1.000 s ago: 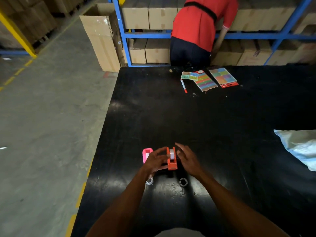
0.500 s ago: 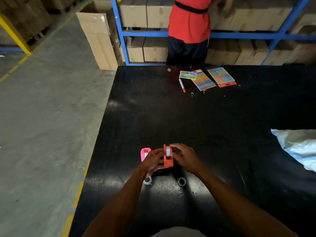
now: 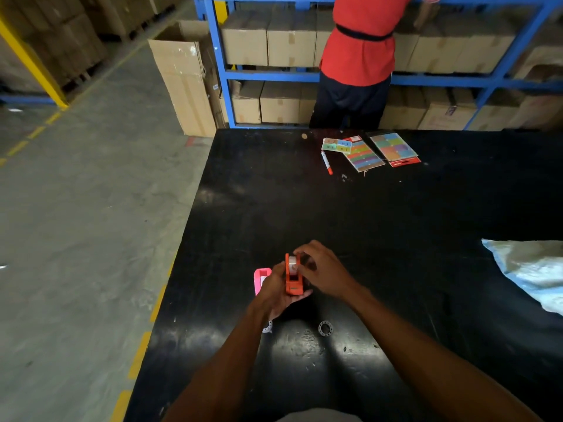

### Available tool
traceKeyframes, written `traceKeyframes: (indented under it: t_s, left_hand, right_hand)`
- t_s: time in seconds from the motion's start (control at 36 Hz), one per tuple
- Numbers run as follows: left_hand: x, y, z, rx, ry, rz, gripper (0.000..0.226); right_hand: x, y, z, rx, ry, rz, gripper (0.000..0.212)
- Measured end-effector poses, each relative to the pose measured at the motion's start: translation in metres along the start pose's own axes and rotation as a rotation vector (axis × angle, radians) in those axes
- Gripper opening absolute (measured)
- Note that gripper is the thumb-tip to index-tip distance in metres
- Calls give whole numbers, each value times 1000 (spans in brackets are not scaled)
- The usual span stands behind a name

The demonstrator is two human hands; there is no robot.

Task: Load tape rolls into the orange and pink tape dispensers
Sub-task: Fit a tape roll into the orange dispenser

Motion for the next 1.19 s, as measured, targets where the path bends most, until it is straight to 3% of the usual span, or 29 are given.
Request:
traceKeyframes:
  t_s: [0.11, 0.36, 0.53, 0.86, 1.19]
  left_hand:
    - [4, 1, 0, -6, 20, 20, 41]
    - [14, 4, -7, -54, 31, 127, 38]
    - [13, 8, -1, -154, 46, 129, 39]
    - [15, 2, -5, -123, 28, 281, 43]
    - [24, 4, 9, -175, 5, 330, 41]
  right_hand:
    - [5, -5, -10, 43, 11, -17, 18]
    - [12, -11, -22, 43, 3, -75, 4]
    - [11, -13, -23, -26, 2, -120, 6]
    - [15, -18, -27, -42, 117, -143, 7]
    - [22, -3, -52, 112, 77, -96, 5]
Point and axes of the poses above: each hand's wrist, its own y-axis away from the middle knuckle, its own x-axis out of the back of the hand, z = x × y, the point moved 6 cm from there along -y, towards the middle knuckle, and after that the axes turned 4 degrees about -x, right-handed, at the moved point
